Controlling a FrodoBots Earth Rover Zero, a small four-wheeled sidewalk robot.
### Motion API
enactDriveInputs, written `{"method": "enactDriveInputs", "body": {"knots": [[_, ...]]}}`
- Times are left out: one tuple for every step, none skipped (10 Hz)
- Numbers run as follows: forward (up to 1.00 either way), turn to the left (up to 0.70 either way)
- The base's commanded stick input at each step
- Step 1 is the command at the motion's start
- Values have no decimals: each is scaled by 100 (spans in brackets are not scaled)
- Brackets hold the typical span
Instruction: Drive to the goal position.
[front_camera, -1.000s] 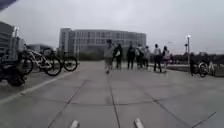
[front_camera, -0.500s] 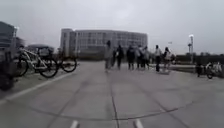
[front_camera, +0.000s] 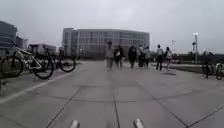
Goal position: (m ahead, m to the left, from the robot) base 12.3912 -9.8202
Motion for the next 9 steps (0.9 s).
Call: {"method": "enactDriveInputs", "body": {"knots": [[77, -38], [77, -38], [77, -38], [77, -38], [77, -38], [77, -31], [77, -9], [77, -5], [77, -4]]}}
